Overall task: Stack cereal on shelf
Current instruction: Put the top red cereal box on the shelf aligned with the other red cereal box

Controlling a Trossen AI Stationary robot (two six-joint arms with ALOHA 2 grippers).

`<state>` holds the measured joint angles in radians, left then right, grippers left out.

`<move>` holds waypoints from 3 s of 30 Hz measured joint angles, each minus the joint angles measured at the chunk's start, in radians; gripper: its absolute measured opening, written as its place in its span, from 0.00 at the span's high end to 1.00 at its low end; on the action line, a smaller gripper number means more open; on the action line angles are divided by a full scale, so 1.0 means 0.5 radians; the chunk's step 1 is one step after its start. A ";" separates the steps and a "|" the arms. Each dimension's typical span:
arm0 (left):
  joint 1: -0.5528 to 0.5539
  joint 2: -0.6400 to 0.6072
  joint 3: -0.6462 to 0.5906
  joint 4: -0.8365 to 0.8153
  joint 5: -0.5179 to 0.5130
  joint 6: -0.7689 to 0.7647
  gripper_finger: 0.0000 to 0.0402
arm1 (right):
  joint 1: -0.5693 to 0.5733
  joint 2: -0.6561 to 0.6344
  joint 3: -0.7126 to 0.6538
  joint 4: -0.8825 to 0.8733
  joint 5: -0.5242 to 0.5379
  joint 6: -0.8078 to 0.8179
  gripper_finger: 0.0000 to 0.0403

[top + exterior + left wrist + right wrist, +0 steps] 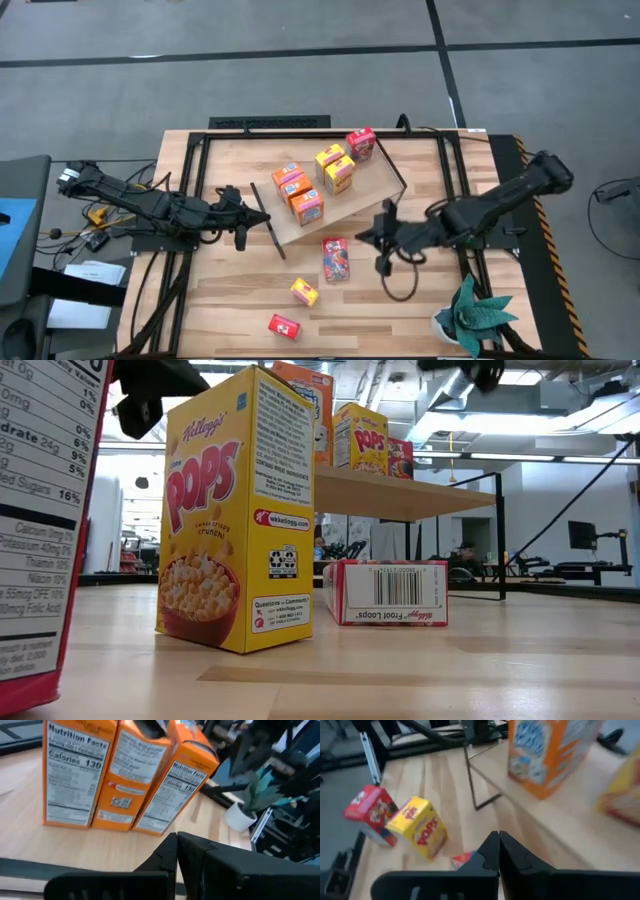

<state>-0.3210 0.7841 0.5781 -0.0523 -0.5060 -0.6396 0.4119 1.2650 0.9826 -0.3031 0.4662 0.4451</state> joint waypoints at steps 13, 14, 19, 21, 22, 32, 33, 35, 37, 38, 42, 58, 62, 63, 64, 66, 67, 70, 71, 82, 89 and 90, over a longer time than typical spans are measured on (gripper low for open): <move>-0.002 0.002 0.000 -0.011 0.019 0.007 1.00 | 0.039 0.687 -0.140 0.453 -0.161 0.300 0.95; -0.002 0.002 0.000 -0.011 0.026 0.007 1.00 | 0.043 0.724 -0.142 0.470 -0.175 0.315 0.95; -0.002 0.002 0.000 -0.025 0.043 0.009 1.00 | 0.076 0.868 -0.141 0.608 -0.207 0.440 0.98; -0.002 0.002 0.000 -0.023 0.056 0.018 1.00 | 0.098 0.884 -0.141 0.610 -0.204 0.488 0.98; -0.002 0.002 0.000 -0.025 0.059 0.020 1.00 | 0.111 0.884 -0.141 0.601 -0.199 0.515 0.97; -0.002 0.002 0.000 -0.051 0.059 0.034 1.00 | 0.156 0.884 -0.143 0.529 -0.148 0.578 0.98; -0.002 0.002 0.000 -0.052 0.060 0.034 1.00 | 0.155 0.884 -0.143 0.523 -0.146 0.579 0.98; -0.002 0.002 0.000 -0.054 0.060 0.026 1.00 | 0.153 0.884 -0.143 0.486 -0.142 0.582 0.98; -0.002 0.002 0.000 -0.054 0.060 0.019 1.00 | 0.153 0.884 -0.143 0.407 -0.138 0.611 0.97; -0.002 0.002 0.000 -0.055 0.060 0.019 1.00 | 0.153 0.890 -0.143 0.354 -0.136 0.640 0.96; -0.002 0.002 0.000 -0.056 0.060 0.017 1.00 | 0.163 0.953 -0.141 0.316 -0.152 0.702 0.95; -0.002 0.002 0.000 -0.057 0.059 0.015 1.00 | 0.228 0.848 -0.122 0.361 0.014 0.719 0.97; -0.002 0.002 0.000 -0.056 0.059 0.012 1.00 | 0.196 0.897 -0.124 0.375 0.014 0.718 0.98; -0.002 0.002 0.000 -0.057 0.059 0.008 1.00 | 0.193 0.907 -0.126 0.377 0.013 0.717 0.97; -0.002 0.002 0.000 -0.057 0.059 0.007 1.00 | 0.192 0.916 -0.126 0.415 0.012 0.718 0.96; -0.002 0.002 0.000 -0.057 0.058 0.006 1.00 | 0.193 0.917 -0.125 0.429 0.013 0.716 0.95; -0.002 0.002 0.000 -0.058 0.059 0.006 1.00 | 0.193 0.917 -0.124 0.432 0.012 0.716 0.94; -0.002 0.002 0.000 -0.067 0.044 0.006 1.00 | 0.193 0.917 -0.124 0.417 0.013 0.695 0.96; -0.002 0.002 0.000 -0.069 0.044 0.006 1.00 | 0.192 0.917 -0.124 0.418 0.012 0.684 0.96; -0.002 0.002 0.000 -0.088 -0.004 0.006 1.00 | 0.192 0.917 -0.185 0.460 0.012 0.701 0.94; -0.002 0.002 0.000 -0.097 -0.005 0.009 1.00 | 0.192 0.917 -0.210 0.568 0.012 0.693 0.98; -0.002 0.002 0.000 -0.097 -0.005 0.012 1.00 | 0.192 0.915 -0.210 0.625 0.013 0.671 0.98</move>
<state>-0.3222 0.7853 0.5781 -0.1009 -0.5083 -0.6335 0.5079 1.7227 0.8778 0.0096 0.4727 0.7809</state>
